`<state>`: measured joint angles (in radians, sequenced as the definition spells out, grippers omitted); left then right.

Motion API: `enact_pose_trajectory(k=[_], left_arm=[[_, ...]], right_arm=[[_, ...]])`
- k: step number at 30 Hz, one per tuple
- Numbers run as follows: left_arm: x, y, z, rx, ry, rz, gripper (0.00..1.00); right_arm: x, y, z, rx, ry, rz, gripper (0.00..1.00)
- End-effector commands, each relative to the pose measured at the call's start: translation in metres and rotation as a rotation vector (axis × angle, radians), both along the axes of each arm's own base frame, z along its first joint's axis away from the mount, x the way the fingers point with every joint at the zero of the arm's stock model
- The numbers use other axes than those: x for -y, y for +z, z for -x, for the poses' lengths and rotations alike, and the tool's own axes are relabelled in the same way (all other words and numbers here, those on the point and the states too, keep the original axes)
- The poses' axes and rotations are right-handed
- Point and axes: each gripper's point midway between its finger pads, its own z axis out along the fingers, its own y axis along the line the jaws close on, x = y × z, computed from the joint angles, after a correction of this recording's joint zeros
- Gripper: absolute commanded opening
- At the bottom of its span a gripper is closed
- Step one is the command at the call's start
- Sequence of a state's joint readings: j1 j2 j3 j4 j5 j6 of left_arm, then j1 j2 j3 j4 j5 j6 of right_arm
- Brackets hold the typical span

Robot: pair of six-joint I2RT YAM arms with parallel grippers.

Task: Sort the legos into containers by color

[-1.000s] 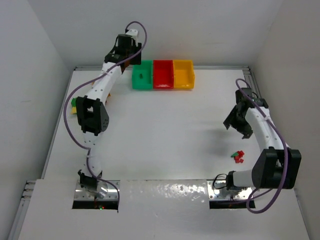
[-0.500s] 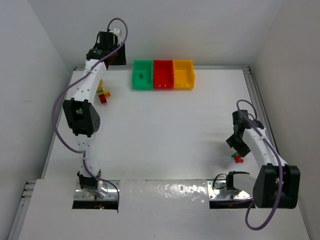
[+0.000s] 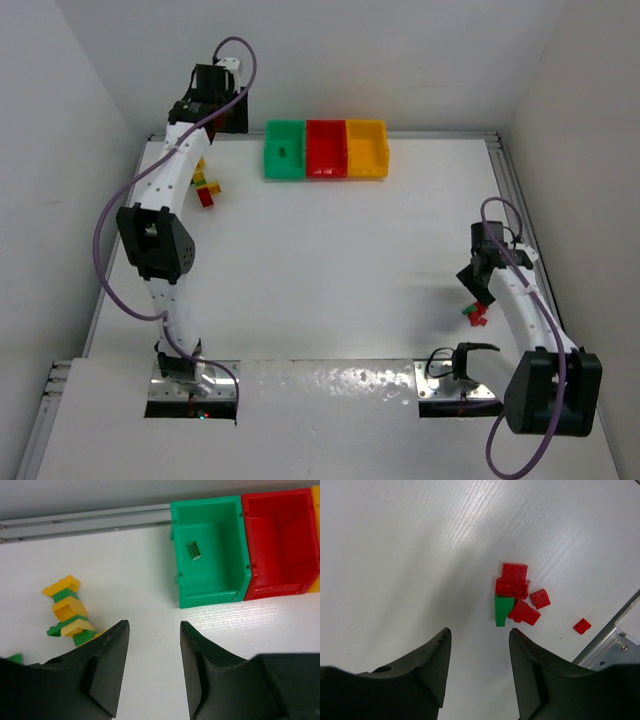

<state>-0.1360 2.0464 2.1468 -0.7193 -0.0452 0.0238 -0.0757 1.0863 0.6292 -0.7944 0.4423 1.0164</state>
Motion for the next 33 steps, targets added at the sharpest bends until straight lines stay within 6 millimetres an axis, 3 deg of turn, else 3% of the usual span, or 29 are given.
enact_pose_trajectory(k=[1,6,11,16,18,22,27,33], left_arm=[[-0.007,0.041,0.017,0.079,0.011,-0.042,0.43],[-0.021,0.022,0.040,0.016,0.033,-0.100,0.43],[-0.030,0.011,0.049,-0.026,0.017,-0.130,0.43],[-0.048,0.005,0.035,-0.058,0.020,0.019,0.43],[-0.072,0.002,0.027,-0.071,0.067,0.064,0.42],[-0.094,0.004,0.017,-0.066,0.103,0.084,0.42],[-0.101,0.001,0.012,-0.078,0.102,0.112,0.41],[-0.101,0.011,0.013,-0.070,0.104,0.113,0.41]], right_arm=[[-0.005,0.014,-0.007,0.075,0.011,-0.047,0.49],[-0.012,0.014,0.009,0.041,0.080,-0.071,0.50],[-0.015,0.016,0.004,0.034,0.101,-0.092,0.44],[-0.005,0.016,0.017,-0.128,0.081,-0.051,0.38],[-0.003,0.013,0.018,-0.176,0.054,-0.049,0.43],[0.003,0.004,0.005,-0.147,0.044,-0.020,0.43],[0.009,-0.004,-0.006,-0.142,0.071,0.011,0.38],[-0.001,-0.034,0.017,-0.236,0.045,-0.046,0.40]])
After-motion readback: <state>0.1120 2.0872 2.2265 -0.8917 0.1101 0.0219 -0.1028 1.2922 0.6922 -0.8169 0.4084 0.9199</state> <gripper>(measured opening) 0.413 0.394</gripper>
